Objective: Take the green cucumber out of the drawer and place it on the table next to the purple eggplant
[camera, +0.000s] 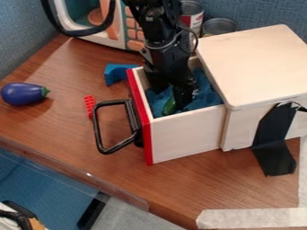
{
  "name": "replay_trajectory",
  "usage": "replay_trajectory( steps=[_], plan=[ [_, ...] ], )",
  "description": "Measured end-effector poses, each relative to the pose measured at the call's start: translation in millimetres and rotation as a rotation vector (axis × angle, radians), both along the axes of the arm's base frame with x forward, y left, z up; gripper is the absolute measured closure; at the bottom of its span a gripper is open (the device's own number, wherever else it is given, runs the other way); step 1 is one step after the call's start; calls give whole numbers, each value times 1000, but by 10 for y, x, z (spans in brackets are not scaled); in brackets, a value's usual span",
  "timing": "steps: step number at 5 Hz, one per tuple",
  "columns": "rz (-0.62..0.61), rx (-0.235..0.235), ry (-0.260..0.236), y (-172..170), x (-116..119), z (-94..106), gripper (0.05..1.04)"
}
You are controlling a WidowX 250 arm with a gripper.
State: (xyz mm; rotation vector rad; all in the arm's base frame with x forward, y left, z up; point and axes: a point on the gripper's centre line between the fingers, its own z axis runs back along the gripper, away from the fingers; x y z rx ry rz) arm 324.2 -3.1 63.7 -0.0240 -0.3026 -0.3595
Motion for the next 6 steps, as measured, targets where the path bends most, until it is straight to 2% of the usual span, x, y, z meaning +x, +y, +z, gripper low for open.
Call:
replay_trajectory(
  steps=[1,2,3,6],
  plan=[
    [12,5,-8,17,-8,-21,531],
    [24,-4,-9,51,-11,-26,795],
    [28,-24,-26,78,-48,73,833],
    [6,-119,-153,190,-181,704,833]
  ],
)
